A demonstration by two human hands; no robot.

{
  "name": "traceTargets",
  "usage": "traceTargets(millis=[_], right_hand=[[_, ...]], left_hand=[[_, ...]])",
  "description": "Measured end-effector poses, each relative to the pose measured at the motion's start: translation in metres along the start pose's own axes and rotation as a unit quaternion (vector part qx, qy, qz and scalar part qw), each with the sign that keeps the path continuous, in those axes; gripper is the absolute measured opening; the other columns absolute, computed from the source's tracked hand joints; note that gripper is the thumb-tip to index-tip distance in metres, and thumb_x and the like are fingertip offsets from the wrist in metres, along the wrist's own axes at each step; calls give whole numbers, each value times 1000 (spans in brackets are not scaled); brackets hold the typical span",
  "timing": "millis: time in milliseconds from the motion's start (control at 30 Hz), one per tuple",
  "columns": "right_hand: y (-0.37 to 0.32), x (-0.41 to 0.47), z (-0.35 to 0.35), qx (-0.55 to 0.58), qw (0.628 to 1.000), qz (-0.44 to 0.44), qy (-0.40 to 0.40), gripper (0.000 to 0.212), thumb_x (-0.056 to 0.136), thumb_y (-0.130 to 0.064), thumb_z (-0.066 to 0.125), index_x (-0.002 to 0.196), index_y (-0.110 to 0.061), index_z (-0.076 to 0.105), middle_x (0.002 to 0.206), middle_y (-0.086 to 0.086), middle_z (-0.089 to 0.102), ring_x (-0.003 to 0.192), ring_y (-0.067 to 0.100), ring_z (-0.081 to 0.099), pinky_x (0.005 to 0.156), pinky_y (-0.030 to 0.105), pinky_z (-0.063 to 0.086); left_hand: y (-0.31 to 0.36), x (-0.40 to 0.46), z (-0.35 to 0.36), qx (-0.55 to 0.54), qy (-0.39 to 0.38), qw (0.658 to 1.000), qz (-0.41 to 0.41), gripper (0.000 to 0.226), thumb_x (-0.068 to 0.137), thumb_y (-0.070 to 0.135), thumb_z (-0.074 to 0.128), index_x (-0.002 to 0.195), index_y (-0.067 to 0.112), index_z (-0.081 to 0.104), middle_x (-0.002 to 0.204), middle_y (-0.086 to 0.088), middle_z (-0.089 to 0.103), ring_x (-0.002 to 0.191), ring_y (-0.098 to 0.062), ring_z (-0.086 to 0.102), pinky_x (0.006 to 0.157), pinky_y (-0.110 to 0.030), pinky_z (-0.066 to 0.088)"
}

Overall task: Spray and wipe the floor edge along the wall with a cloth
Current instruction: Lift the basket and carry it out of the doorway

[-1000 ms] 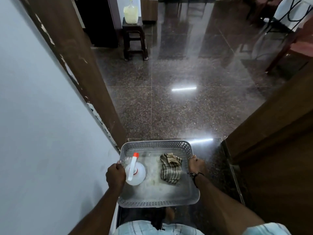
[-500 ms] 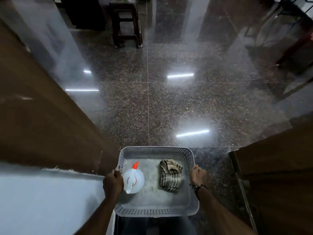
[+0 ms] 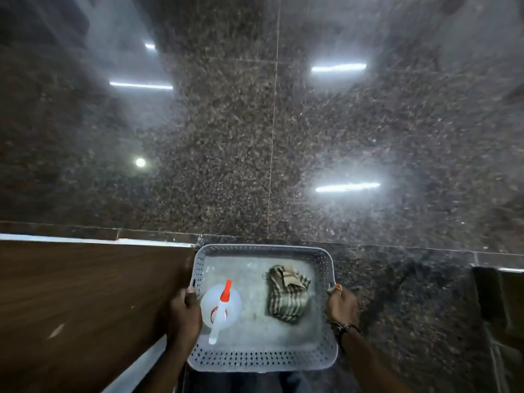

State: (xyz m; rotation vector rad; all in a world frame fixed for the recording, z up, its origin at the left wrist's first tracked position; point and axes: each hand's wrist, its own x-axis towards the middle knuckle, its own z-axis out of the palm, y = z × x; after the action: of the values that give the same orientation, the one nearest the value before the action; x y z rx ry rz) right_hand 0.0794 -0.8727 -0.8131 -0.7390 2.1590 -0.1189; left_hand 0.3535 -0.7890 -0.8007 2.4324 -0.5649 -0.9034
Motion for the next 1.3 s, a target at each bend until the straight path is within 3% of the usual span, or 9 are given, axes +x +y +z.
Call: traceTargets(millis=[167,367,500,700,933,1033,1133,1200,1300], right_hand=[[20,86,82,-5,1000,-15,-11,39,99,-21,39,99,5,68,104,29,66,89,34,58,72,29,36],[39,149,143,-16,999,-44,-7,39,99,-19,38,90,6,66,93,31,66,89,41,61,71,36,44],[45,165,159,-34,999,-42,-5,39,100,-19,37,95,7,66,102,33,65,94,41,59,71,33,37],[48,170,169,-30,999,-36,5,34,99,-18,37,98,-1,66,101,27,66,94,37,60,81,38,47],[47,169,170,-33,999,-33,9,32,100,-17,36,99,0,63,100,24,65,90,31,57,74,30,37],[44,163,171,-67,997,-23,17,18,95,-12,42,97,-3,57,100,19,60,95,34,56,69,28,39],[33,144,163,-209,976,-56,33,41,91,-25,48,127,-6,42,127,21,48,113,38,50,92,42,43],[24,126,153,-269,958,-96,26,60,93,-35,43,142,-5,26,141,21,39,125,37,44,102,47,39],[0,85,123,-306,938,-164,9,66,96,-40,33,148,-6,15,154,17,24,138,34,32,111,47,32]], left_hand=[[-68,74,76,16,2,1000,12,35,94,22,42,60,11,43,56,-13,50,59,-25,50,58,-34,34],[-114,126,133,28,10,1000,9,38,88,27,40,79,-5,59,78,-30,64,74,-33,61,66,-33,37],[-130,142,151,55,-3,998,3,26,95,17,48,91,-4,62,88,-29,66,85,-38,63,72,-37,41],[-129,148,162,31,-8,999,24,50,83,40,38,84,-6,57,76,-28,61,71,-33,59,64,-41,41],[-139,150,166,22,-9,999,21,39,89,36,49,94,0,61,81,-22,66,79,-33,63,69,-39,45],[-138,149,162,22,-26,999,33,44,91,41,48,97,-1,62,87,-22,67,83,-35,63,71,-38,46],[-130,146,152,55,-48,997,17,71,86,63,36,119,3,54,112,-22,64,102,-36,61,87,-45,49],[-109,135,140,48,-38,998,-14,73,89,56,39,138,2,37,136,-24,50,125,-36,48,105,-46,39],[-55,104,109,68,-28,997,33,71,94,46,40,146,1,22,152,-22,26,142,-31,24,116,-37,17]])
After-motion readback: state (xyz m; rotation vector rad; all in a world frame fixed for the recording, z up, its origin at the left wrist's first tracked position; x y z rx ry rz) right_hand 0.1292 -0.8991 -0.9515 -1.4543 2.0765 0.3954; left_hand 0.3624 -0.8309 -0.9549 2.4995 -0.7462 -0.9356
